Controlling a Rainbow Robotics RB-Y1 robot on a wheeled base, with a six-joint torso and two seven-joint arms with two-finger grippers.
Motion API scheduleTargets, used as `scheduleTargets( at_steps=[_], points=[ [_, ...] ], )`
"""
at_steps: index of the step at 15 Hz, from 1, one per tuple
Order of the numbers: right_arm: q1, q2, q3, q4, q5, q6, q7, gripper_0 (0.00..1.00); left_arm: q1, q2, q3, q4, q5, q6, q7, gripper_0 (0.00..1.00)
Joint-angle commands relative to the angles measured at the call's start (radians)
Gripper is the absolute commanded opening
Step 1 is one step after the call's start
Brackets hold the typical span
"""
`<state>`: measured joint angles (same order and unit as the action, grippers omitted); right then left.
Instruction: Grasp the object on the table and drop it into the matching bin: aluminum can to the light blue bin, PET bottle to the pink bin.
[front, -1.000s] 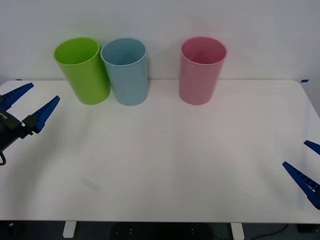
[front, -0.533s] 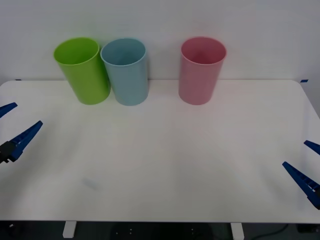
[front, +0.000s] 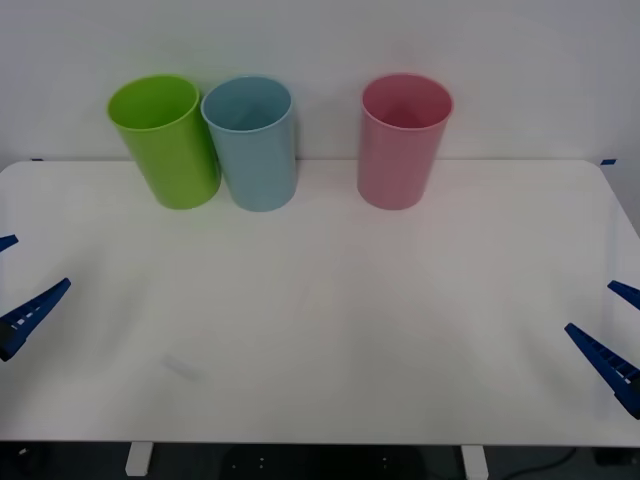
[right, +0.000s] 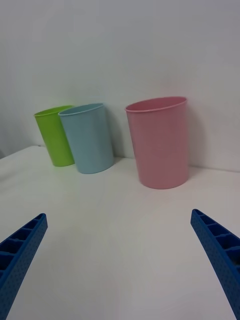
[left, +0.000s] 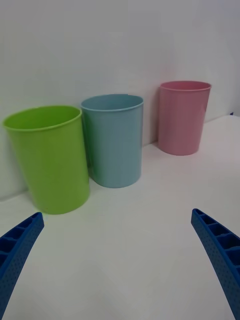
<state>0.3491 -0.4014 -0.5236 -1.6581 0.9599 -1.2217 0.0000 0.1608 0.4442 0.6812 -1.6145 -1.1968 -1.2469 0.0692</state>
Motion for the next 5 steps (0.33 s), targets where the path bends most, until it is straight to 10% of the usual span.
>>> scheduleTargets(
  at_steps=[1, 5],
  points=[
    [0.000, 0.000, 0.000, 0.000, 0.000, 0.000, 0.000, 1.00, 0.014, -0.001, -0.005, -0.001, 0.003, 0.003, 0.003, 1.00],
    [0.000, 0.000, 0.000, 0.000, 0.000, 0.000, 0.000, 1.00, 0.020, -0.001, -0.009, 0.001, 0.005, 0.003, 0.001, 1.00]
  ],
)
